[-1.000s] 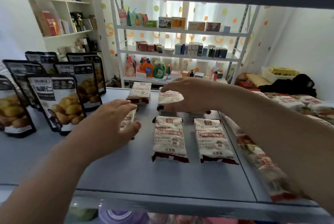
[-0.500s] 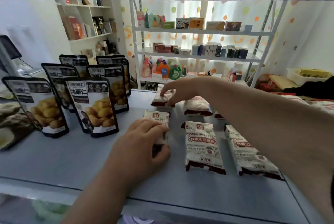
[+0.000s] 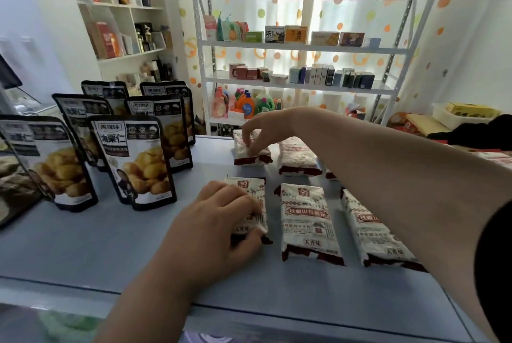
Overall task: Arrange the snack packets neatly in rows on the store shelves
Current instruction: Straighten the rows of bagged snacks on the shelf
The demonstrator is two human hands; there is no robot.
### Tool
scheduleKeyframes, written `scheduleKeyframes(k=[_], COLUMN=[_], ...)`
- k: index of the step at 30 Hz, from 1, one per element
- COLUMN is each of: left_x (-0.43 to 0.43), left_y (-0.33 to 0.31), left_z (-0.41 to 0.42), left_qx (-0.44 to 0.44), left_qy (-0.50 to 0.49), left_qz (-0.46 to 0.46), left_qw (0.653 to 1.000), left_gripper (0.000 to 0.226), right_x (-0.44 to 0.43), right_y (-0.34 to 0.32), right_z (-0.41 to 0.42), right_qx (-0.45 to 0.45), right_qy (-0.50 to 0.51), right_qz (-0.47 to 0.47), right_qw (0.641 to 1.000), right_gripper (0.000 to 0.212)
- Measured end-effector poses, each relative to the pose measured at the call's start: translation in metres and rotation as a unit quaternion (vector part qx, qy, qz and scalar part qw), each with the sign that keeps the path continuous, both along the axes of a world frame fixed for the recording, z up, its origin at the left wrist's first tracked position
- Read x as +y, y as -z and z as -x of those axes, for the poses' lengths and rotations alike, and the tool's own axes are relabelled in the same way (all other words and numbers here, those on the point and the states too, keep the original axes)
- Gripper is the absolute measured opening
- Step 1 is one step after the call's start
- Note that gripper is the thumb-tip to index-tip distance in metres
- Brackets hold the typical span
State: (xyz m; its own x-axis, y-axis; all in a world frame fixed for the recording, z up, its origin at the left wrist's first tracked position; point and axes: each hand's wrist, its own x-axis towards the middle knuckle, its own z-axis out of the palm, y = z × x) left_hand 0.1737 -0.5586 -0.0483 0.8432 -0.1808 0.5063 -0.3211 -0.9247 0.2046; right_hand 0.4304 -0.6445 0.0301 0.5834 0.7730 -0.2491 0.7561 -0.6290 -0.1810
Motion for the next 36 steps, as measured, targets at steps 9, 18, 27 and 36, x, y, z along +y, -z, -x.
scheduleKeyframes(k=[9,18,27,36], left_x=[0.002,0.005,-0.038,-0.172], left_y=[0.001,-0.001,-0.009,-0.015], left_z=[0.001,0.003,0.007,-0.024], left_qx=[-0.009,-0.028,-0.091,0.013], left_qy=[-0.003,-0.004,0.043,0.137], left_qz=[0.012,-0.010,-0.053,-0.183], left_qw=[1.000,1.000,0.993,0.973], left_gripper=[0.027,0.025,0.036,0.055], right_x=[0.005,-0.023,-0.180,-0.195], right_y=[0.009,-0.008,-0.031,-0.008], right_z=[0.011,0.026,0.065,0.055], right_qx=[-0.019,-0.037,-0.080,-0.140], right_qy=[0.004,0.018,0.062,0.061], right_qz=[-0.028,-0.070,0.078,-0.022], right_qw=[0.999,0.997,0.992,0.988], right_gripper=[0.032,0.047,0.057,0.058])
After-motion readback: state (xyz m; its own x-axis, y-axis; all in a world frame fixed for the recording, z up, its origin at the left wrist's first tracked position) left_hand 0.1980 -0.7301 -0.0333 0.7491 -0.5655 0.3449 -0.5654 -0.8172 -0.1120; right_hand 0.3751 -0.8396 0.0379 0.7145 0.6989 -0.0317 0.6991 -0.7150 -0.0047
